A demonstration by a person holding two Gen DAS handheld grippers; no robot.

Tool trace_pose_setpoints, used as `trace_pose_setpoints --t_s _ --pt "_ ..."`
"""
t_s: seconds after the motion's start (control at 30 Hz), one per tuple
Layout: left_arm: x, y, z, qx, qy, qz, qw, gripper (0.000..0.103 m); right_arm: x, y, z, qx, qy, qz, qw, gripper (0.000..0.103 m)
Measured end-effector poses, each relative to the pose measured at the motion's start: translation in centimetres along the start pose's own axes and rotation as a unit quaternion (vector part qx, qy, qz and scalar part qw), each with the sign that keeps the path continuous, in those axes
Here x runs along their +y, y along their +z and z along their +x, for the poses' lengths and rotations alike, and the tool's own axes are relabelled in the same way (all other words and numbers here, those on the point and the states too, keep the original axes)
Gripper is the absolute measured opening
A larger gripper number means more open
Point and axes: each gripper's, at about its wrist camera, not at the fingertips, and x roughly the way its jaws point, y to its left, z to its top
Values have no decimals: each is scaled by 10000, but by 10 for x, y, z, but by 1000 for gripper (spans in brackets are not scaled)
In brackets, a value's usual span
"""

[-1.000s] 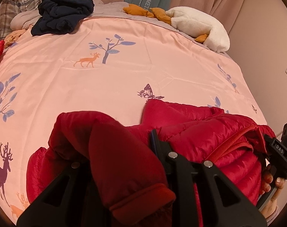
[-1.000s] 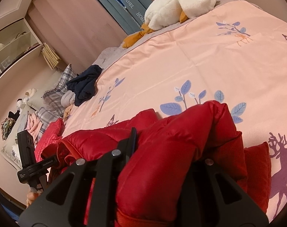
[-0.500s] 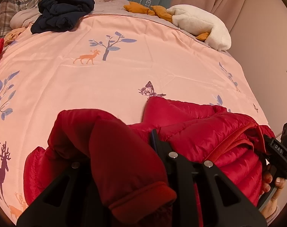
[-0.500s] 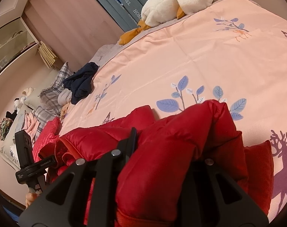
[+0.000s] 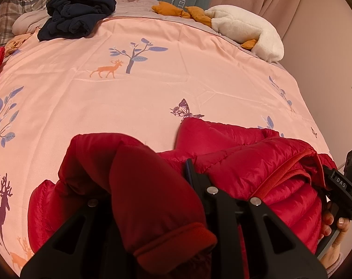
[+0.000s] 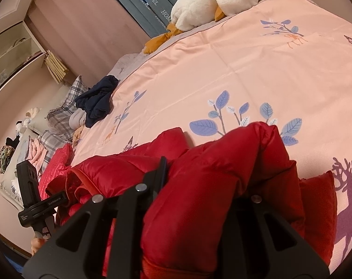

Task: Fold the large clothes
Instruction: 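Lower the held hem onto the jacket near the collar with both grippers, then open both grippers to release the hem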

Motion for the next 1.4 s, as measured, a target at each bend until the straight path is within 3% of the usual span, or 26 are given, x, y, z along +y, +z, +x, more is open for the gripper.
trace_pose_setpoints --t_s 0.63,1.03,1.13,1.2,1.37,1.4 --pt "-1 -5 -2 -66 88 11 9999 21 -5 0 -5 16 199 160 9997 24" --pt "-1 -7 -20 -268 76 -155 9995 29 0 0 -20 -26 290 200 9994 37" --pt "-1 -6 -27 -344 25 -230 9991 38 2 1 -26 -67 343 239 9991 45" --pt "0 -4 -32 -399 -11 -269 9988 46 3 1 -30 -115 415 269 9987 61" --pt "2 -3 -42 -522 -109 -363 9979 57 8 3 -41 -224 412 235 9986 69" --pt "1 -4 -44 -552 -130 -374 9977 64 8 4 -42 -232 412 241 9986 70"
